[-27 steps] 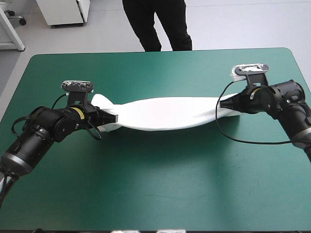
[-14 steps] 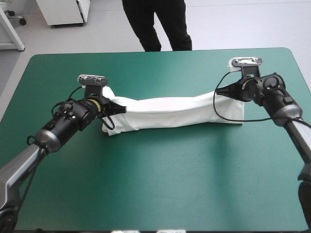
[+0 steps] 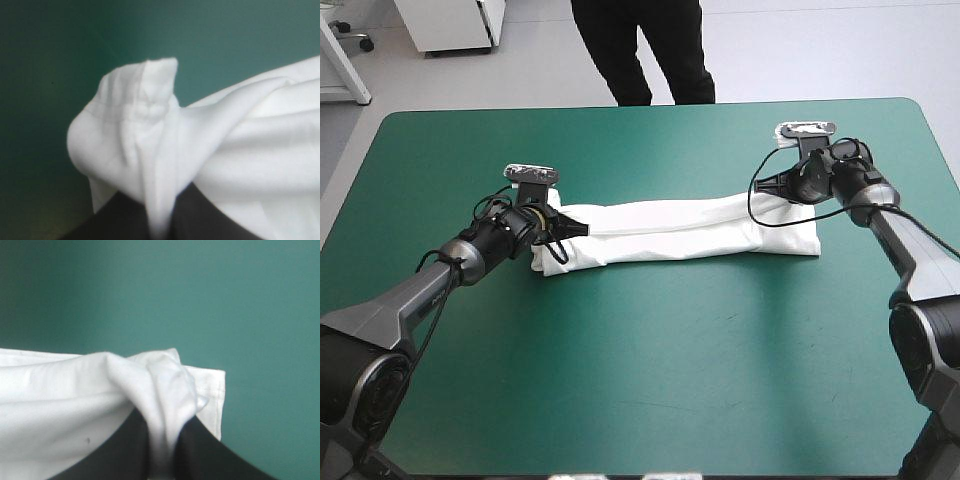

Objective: Fold the cloth

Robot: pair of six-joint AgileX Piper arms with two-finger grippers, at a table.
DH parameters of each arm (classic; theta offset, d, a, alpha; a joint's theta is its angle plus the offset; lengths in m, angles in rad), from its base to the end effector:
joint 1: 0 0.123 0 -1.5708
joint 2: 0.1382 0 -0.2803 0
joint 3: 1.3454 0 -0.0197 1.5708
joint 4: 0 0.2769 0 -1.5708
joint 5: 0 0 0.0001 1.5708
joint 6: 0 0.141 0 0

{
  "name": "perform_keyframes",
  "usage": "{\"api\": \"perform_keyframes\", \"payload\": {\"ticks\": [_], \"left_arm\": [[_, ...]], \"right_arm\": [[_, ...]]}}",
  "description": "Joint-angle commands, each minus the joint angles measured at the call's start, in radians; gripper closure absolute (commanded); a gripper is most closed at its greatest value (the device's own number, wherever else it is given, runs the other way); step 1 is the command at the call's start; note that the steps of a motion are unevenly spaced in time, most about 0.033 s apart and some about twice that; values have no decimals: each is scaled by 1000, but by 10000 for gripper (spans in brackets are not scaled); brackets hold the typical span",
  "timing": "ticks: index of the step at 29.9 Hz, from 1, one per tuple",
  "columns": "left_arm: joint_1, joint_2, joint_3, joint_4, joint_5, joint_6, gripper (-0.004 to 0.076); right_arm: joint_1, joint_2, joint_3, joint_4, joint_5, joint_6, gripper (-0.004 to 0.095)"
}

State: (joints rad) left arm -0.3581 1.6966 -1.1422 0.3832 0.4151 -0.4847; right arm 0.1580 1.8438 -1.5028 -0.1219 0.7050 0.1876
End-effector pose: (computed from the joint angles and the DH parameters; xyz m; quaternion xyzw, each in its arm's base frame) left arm 0.4014 -0.1275 0.1812 0.0794 0.9310 -0.0159 0.3560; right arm 0.4621 0.0624 0.2147 -0.0183 0.9522 0.0009 0.3051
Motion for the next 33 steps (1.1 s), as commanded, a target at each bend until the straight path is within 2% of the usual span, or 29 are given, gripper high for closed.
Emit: {"api": "perform_keyframes", "payload": {"ticks": [1,3,5,7,9,14,18,20,23,24,27,29,33], "left_arm": [[1,-45,-47,15,-46,32,638],[1,-45,-62,12,-33,43,527],[1,-45,-77,12,-13,62,414],[1,-45,-98,21,15,72,302],[1,-45,-122,46,64,72,239],[1,-87,-189,98,227,64,232],[-4,-170,-224,96,299,64,234],[-13,-223,-225,84,306,72,262],[-41,-306,-225,21,302,127,395],[-53,-325,-225,-5,299,149,456],[-98,-374,-225,-103,281,268,729],[-128,-384,-229,-163,277,342,729],[-177,-373,-236,-317,241,501,730]], "right_arm": [[-8,-40,-38,-1,-16,-29,579],[-8,-44,-41,-2,-14,-30,419],[-8,-48,-56,-5,4,-30,322],[-8,-53,-84,-17,29,-30,287],[-8,-61,-114,-55,55,-30,287],[-19,-126,-150,-132,96,-10,287],[-74,-204,-150,-134,146,-4,287],[-106,-242,-150,-132,172,-4,287],[-155,-307,-148,-130,185,-4,287],[-171,-331,-146,-130,185,-4,287],[-210,-386,-146,-124,193,-4,287],[-238,-413,-146,-82,202,-10,287],[-280,-430,-146,99,244,-99,287]]}}
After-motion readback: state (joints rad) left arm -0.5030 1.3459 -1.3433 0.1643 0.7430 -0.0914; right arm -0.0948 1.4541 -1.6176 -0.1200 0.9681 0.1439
